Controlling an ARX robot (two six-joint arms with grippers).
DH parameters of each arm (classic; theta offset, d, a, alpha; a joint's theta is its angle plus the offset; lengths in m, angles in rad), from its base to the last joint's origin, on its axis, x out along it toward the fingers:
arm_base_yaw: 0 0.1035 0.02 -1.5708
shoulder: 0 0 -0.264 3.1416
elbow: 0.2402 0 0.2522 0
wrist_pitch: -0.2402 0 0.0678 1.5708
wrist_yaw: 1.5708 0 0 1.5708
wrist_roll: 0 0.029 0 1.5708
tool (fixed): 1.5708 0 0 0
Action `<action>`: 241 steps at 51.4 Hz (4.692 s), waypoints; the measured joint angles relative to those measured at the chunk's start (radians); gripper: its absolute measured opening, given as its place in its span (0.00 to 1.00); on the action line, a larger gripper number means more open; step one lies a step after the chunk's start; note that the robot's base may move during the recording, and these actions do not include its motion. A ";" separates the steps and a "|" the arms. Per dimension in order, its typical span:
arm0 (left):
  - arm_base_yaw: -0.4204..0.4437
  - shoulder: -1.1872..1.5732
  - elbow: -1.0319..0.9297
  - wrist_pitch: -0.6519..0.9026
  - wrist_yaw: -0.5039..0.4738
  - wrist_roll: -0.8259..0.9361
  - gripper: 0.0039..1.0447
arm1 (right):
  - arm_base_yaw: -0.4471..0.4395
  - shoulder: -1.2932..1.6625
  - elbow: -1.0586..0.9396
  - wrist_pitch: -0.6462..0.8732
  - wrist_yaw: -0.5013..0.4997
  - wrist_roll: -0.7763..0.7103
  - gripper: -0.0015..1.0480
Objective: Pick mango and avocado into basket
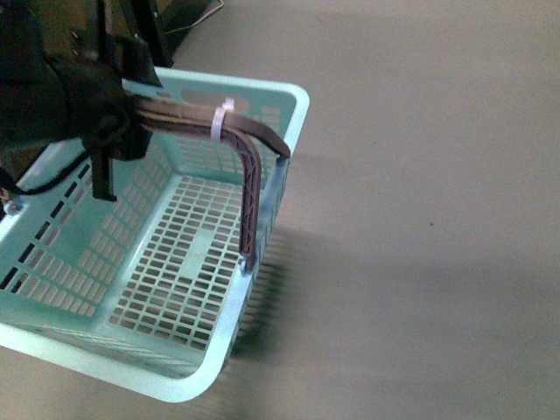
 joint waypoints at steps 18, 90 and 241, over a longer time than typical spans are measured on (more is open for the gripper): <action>0.014 -0.581 -0.158 -0.285 -0.056 -0.048 0.26 | 0.000 0.000 0.000 0.000 0.000 0.000 0.92; -0.031 -1.039 -0.154 -0.659 -0.115 -0.073 0.26 | 0.000 0.000 0.000 0.000 0.000 0.000 0.92; -0.036 -1.039 -0.152 -0.659 -0.116 -0.080 0.25 | 0.000 -0.001 0.000 0.001 0.003 0.000 0.92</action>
